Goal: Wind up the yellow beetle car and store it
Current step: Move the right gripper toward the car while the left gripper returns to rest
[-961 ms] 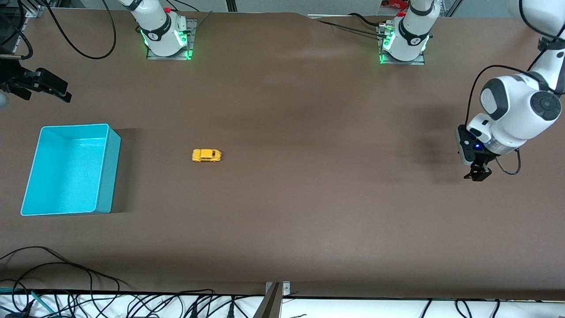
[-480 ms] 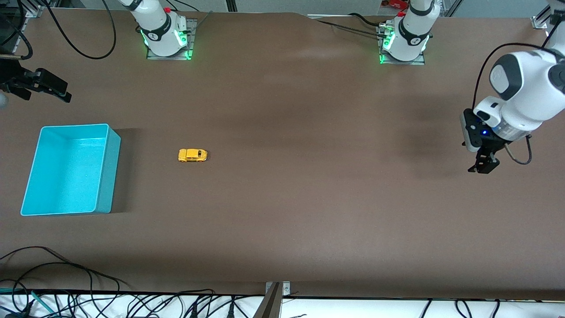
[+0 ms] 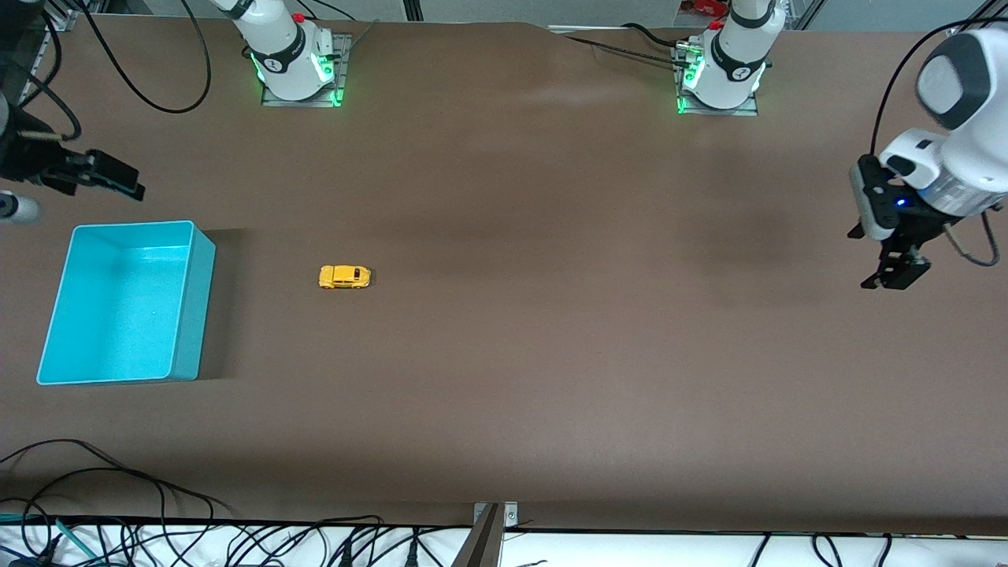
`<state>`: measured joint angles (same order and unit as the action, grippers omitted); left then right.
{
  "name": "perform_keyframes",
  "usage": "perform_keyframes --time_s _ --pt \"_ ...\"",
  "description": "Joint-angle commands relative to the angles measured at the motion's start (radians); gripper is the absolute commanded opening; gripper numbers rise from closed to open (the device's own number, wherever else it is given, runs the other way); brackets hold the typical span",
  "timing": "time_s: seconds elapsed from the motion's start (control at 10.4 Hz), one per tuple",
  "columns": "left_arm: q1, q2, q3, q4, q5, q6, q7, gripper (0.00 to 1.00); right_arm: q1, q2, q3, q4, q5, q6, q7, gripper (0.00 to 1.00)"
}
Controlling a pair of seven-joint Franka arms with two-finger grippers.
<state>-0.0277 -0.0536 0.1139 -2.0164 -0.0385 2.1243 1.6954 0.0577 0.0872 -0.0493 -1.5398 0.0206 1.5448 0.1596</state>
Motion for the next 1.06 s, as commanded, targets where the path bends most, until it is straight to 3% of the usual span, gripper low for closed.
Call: perform_keyframes --time_s 0.0,0.38,0.67,0.96 --pt "-0.011 0.006 0.006 0.126 -0.018 -0.171 -0.136 1.0 0.063 0.049 0.008 -0.013 0.016 0.081 0.195 1.0" --pt "-0.011 0.004 0.032 0.278 -0.017 -0.424 -0.61 1.0 0.14 0.117 0.008 -0.104 0.004 0.233 0.705 1.0" --pt "-0.02 0.004 0.003 0.383 -0.009 -0.564 -1.076 1.0 0.172 0.155 0.009 -0.2 0.004 0.354 1.031 1.0" --pt "-0.021 0.006 -0.045 0.426 -0.004 -0.659 -1.343 1.0 0.171 0.212 0.008 -0.217 0.013 0.362 1.219 1.0"
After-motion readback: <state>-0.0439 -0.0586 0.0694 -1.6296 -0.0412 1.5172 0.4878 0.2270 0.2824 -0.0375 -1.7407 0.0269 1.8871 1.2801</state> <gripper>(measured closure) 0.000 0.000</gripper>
